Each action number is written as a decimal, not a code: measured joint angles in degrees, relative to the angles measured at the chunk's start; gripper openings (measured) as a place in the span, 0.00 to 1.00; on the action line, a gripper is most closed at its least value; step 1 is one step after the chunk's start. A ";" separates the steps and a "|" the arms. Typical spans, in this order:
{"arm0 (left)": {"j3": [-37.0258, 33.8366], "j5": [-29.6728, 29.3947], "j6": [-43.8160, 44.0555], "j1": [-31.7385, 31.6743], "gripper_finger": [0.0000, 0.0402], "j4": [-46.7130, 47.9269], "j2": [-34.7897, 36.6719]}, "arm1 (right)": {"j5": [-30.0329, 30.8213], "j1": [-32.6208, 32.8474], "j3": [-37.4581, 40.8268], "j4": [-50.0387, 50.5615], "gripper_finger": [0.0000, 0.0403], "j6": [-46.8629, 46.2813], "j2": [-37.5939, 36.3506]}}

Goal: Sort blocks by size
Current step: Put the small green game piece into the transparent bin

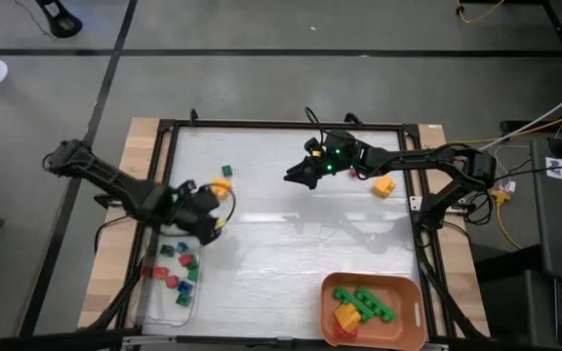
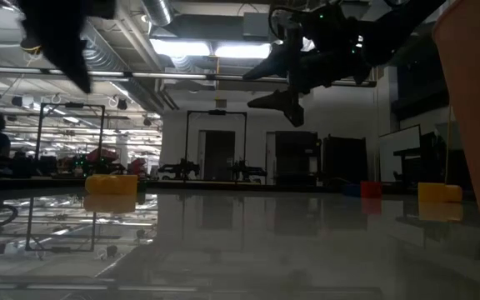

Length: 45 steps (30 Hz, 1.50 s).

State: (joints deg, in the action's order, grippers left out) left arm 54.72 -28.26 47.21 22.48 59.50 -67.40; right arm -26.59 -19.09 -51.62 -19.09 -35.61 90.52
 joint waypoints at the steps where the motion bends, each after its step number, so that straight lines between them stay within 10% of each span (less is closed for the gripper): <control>1: 0.00 -0.04 -1.92 -2.41 0.51 -1.13 0.00 | 0.00 0.00 0.00 0.00 0.59 0.39 0.00; 22: 0.01 19.21 -41.09 -47.31 0.51 -10.83 -6.45 | 0.59 0.00 0.00 8.34 0.59 4.60 -0.04; 45: 0.13 18.57 -53.71 -53.52 0.51 -20.41 -27.66 | 3.31 0.00 0.00 9.34 0.59 4.65 -0.04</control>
State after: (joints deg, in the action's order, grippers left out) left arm 54.85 -9.69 -6.50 -31.04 39.10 -95.06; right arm -23.28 -19.09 -51.62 -9.75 -30.96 90.48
